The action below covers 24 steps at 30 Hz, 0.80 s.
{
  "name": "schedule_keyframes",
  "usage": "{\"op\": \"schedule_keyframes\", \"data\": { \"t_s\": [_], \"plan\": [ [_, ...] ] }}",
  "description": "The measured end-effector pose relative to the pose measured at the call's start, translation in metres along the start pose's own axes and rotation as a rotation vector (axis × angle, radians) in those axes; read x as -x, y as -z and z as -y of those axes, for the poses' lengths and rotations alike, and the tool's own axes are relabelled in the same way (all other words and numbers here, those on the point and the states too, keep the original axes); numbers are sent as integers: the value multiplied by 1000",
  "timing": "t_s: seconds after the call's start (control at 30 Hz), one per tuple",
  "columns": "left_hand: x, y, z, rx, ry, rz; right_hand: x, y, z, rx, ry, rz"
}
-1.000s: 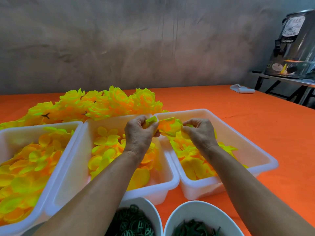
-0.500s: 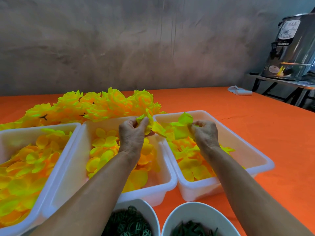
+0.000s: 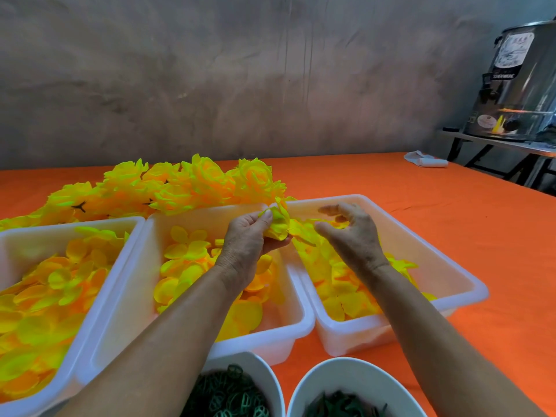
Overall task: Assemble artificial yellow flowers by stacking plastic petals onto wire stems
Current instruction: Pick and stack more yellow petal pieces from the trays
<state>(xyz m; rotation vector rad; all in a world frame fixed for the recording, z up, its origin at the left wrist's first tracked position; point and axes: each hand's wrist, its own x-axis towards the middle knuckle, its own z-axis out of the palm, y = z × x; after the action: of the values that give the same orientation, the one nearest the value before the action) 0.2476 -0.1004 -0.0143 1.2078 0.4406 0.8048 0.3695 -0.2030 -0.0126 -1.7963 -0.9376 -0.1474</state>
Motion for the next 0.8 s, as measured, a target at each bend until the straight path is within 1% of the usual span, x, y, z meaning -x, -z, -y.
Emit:
{"op": "schedule_keyframes", "data": {
  "t_s": [0.07, 0.1, 0.17, 0.23, 0.33, 0.4, 0.53, 0.57, 0.63, 0.7, 0.8],
  "plan": [
    [1, -2, 2, -56, 4, 51, 6, -2, 6, -26, 207, 66],
    [1, -2, 3, -89, 1, 78, 9, -4, 7, -13, 267, 116],
    [3, -2, 3, -133, 2, 135, 11, -6, 7, 6, 297, 182],
    [4, -3, 3, -159, 24, 175, 10, -7, 6, 15, 286, 179],
    [5, -7, 2, -183, 56, 183, 9, -6, 5, 29, 286, 163],
    [6, -8, 3, -211, 51, 190, 9, -6, 5, 33, 288, 182],
    [8, -7, 4, -257, -15, 145, 8, -5, 5, -48, 238, 207],
    [8, -6, 4, -279, -44, 116, 7, -5, 3, -84, 204, 177],
    [8, -4, 5, -357, -100, 49, 3, -4, 2, -224, 63, 90],
    [7, 0, 5, -379, -115, -10, 0, -3, 0, -361, -53, -10],
    [7, 2, 3, -372, -123, -54, -2, -2, -4, -370, -100, -100]
  ]
}}
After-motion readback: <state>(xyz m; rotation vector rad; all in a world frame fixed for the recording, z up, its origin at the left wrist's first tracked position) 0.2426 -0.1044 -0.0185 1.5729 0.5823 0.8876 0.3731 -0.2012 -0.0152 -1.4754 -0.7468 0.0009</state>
